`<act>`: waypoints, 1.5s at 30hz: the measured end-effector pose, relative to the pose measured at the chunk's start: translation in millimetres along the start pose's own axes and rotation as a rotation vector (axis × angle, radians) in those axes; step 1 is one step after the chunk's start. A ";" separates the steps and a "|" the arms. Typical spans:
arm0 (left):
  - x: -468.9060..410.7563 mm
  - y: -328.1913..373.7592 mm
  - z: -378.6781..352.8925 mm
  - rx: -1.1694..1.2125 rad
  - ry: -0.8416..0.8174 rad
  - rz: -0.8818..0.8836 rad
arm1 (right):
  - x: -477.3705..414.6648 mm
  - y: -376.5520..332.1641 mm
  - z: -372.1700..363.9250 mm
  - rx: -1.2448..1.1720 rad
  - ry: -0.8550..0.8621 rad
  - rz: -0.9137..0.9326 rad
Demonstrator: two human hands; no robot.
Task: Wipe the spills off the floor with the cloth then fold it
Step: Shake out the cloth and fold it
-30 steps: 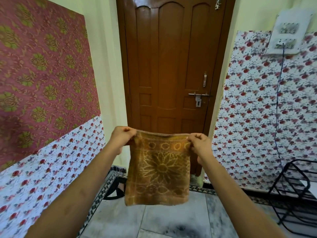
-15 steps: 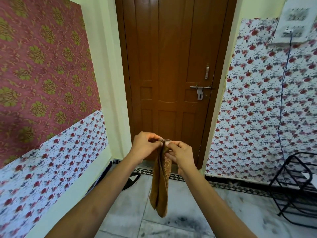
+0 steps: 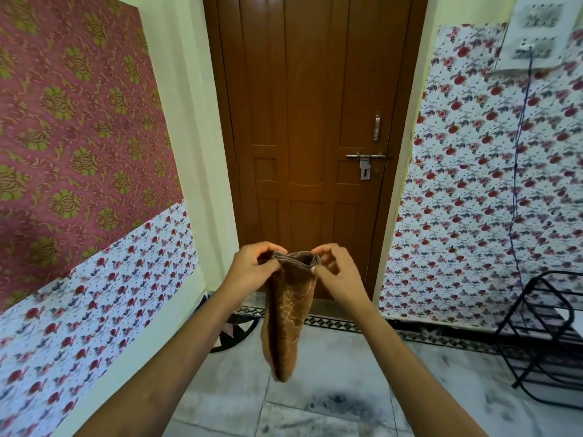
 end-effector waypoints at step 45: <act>-31.9 46.8 2.5 -0.153 -0.334 0.081 | 11.9 10.6 -3.3 -0.331 -0.183 -0.335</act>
Point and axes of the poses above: each hand's wrist, its own x-axis away from the middle knuckle, its own z-axis out of the back of the hand, y = z × x, the point moved 3 cm from there along -x, towards the middle knuckle, and after that the axes turned 12 degrees about y, right-handed, at the moved point
